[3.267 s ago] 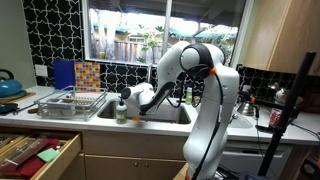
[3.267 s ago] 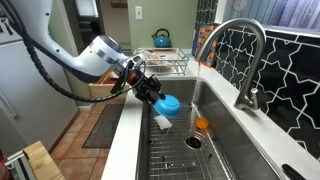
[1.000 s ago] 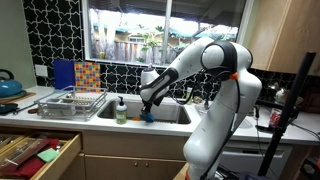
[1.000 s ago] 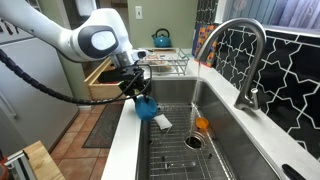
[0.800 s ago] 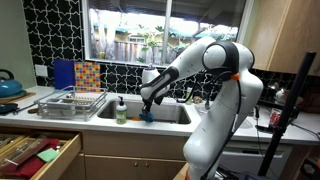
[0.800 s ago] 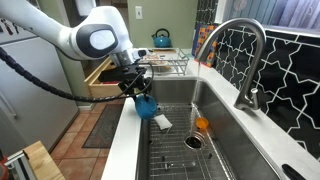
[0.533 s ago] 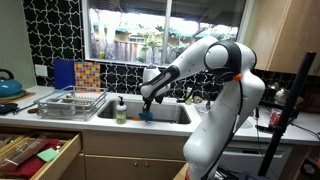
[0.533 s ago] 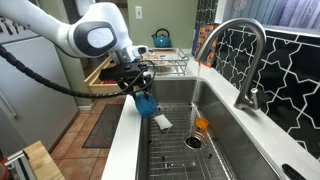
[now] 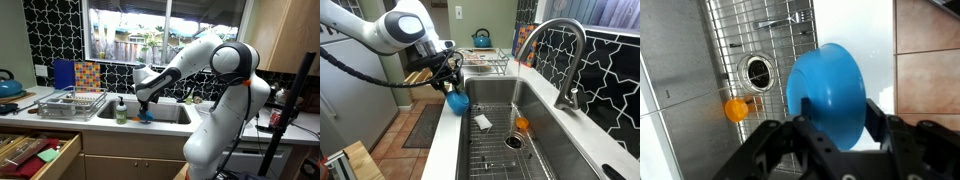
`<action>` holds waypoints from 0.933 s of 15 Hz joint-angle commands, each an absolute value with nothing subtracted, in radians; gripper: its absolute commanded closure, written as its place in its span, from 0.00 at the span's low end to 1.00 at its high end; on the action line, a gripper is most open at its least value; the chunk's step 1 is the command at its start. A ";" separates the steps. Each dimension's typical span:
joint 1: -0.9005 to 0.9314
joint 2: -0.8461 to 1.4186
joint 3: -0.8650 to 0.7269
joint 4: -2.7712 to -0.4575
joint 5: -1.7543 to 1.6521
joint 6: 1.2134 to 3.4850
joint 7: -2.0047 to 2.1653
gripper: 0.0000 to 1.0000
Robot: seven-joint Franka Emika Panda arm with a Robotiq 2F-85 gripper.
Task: Pick up the upside down positioned blue bowl and rinse it under the running tap before putting it down in its original position
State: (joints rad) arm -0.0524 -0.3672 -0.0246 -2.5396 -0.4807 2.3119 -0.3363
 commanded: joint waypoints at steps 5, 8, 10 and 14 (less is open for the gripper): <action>-0.048 -0.397 0.132 -2.604 -0.749 2.247 0.060 0.71; -0.037 -0.391 0.163 -2.630 -0.783 2.240 0.210 0.71; -0.031 -0.385 0.185 -2.641 -0.810 2.226 0.299 0.71; -0.008 -0.346 0.199 -2.652 -0.830 2.228 0.386 0.71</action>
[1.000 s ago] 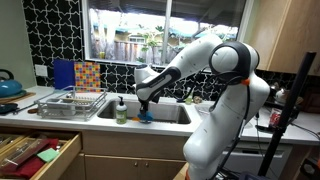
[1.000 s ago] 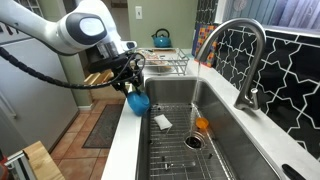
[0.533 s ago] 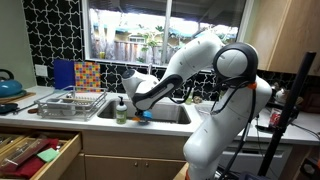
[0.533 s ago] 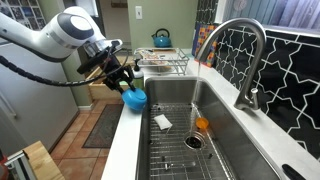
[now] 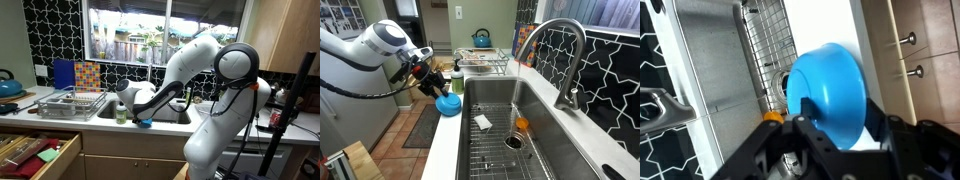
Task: Pick up the upside down positioned blue bowl and rinse it under the running tap before putting it down in its original position
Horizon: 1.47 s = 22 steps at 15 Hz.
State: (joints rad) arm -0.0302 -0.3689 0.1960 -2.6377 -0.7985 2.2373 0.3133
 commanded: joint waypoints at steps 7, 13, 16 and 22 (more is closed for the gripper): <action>0.017 -0.295 0.185 -2.650 -0.852 2.274 0.405 0.71; 0.026 -0.287 0.175 -2.643 -0.846 2.293 0.400 0.71; 0.028 -0.283 0.175 -2.642 -0.847 2.300 0.399 0.62; 0.033 -0.279 0.172 -2.635 -0.843 2.303 0.396 0.39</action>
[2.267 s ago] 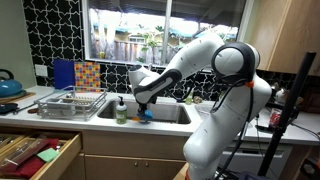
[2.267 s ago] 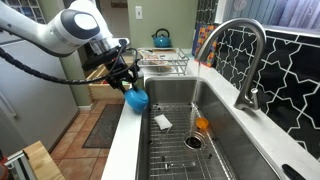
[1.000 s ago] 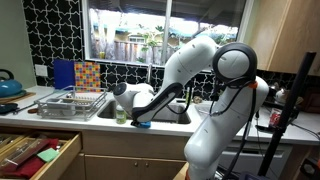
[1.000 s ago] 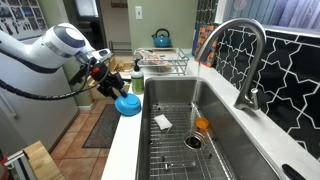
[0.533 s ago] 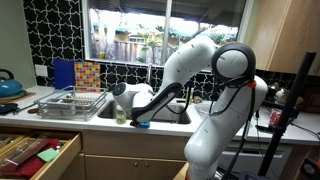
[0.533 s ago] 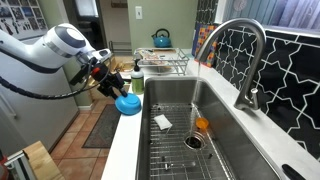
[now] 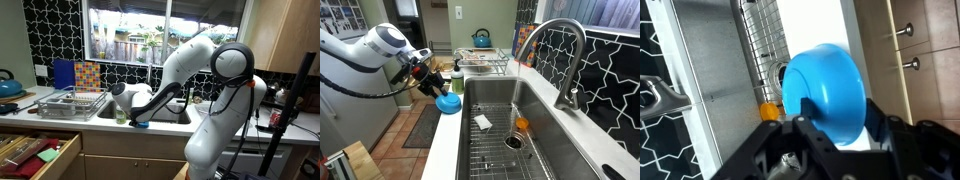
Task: Pick up the upside down positioned blue bowl and rinse it under the running tap before putting it down in its original position
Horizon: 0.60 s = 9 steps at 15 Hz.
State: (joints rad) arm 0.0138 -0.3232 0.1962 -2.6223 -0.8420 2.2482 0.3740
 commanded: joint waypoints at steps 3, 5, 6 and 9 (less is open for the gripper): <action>0.034 -0.264 0.167 -2.639 -0.833 2.337 0.387 0.37; 0.034 -0.246 0.162 -2.641 -0.832 2.360 0.383 0.36; 0.036 -0.241 0.159 -2.640 -0.823 2.370 0.377 0.37; 0.036 -0.264 0.153 -2.643 -0.822 2.390 0.379 0.14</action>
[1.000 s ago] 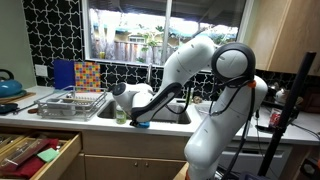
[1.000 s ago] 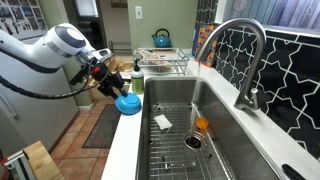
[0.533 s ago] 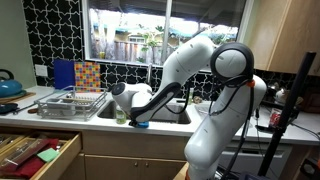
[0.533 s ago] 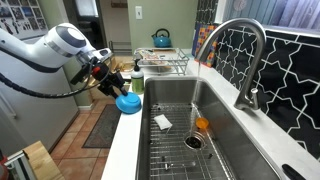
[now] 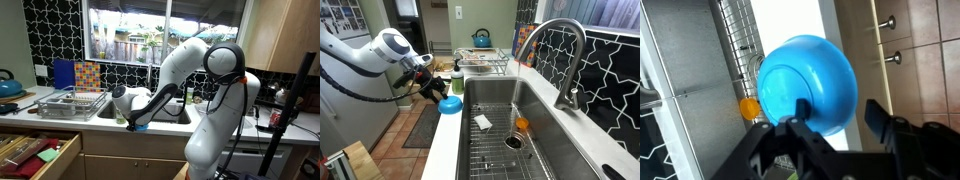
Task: Pick up the upside down positioned blue bowl and rinse it under the running tap before putting it down in its original position
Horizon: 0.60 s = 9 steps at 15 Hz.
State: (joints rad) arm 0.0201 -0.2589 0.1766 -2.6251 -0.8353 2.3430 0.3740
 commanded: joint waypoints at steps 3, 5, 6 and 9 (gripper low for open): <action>0.044 -0.295 0.142 -2.648 -0.778 2.417 0.348 0.03; 0.049 -0.318 0.133 -2.650 -0.736 2.425 0.317 0.00; 0.053 -0.328 0.127 -2.651 -0.706 2.429 0.294 0.00; 0.059 -0.376 0.114 -2.628 -0.566 2.372 0.222 0.00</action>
State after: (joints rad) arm 0.0409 -0.3115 0.1412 -2.6243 -0.6812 2.4107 0.2895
